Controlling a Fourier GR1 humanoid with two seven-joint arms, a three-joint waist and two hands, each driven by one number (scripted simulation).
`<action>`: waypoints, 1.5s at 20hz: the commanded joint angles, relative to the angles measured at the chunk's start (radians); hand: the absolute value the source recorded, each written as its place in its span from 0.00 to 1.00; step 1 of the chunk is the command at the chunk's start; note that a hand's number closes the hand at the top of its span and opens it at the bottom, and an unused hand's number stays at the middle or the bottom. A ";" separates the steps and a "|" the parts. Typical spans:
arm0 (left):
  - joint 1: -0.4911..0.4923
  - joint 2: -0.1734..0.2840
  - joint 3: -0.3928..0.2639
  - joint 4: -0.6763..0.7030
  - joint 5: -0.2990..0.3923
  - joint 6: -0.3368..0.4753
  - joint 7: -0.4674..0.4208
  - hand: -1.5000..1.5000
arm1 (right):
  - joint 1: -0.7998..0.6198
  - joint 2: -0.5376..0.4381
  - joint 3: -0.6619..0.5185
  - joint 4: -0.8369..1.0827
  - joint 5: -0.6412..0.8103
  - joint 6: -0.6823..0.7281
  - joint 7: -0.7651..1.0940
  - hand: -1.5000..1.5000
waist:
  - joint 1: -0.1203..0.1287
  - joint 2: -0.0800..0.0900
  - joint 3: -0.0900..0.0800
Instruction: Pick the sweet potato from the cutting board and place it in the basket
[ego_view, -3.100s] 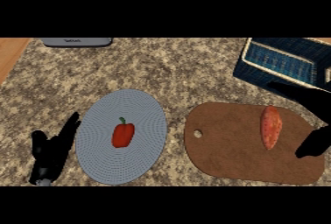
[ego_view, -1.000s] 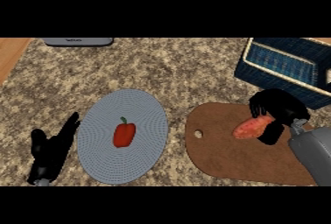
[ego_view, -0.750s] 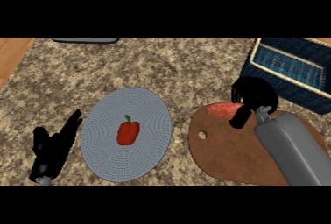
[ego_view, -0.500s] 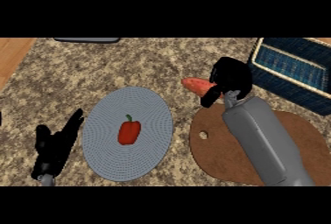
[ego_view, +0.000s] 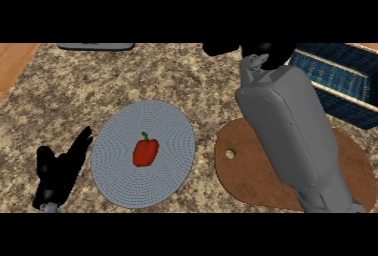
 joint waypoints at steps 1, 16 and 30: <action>0.068 -0.020 -0.013 0.085 0.004 -0.003 0.033 0.50 | -0.175 -0.020 -0.079 0.002 0.059 -0.008 0.143 1.00 | -0.020 0.004 -0.014; 0.062 -0.036 -0.005 0.090 -0.028 0.011 0.029 0.50 | -0.383 -0.254 -0.339 0.238 0.104 0.072 0.070 1.00 | -0.035 0.009 -0.012; 0.048 -0.038 0.029 0.072 -0.006 -0.019 0.041 0.50 | -0.328 -0.369 -0.441 0.487 0.045 -0.072 -0.133 1.00 | -0.019 0.014 -0.012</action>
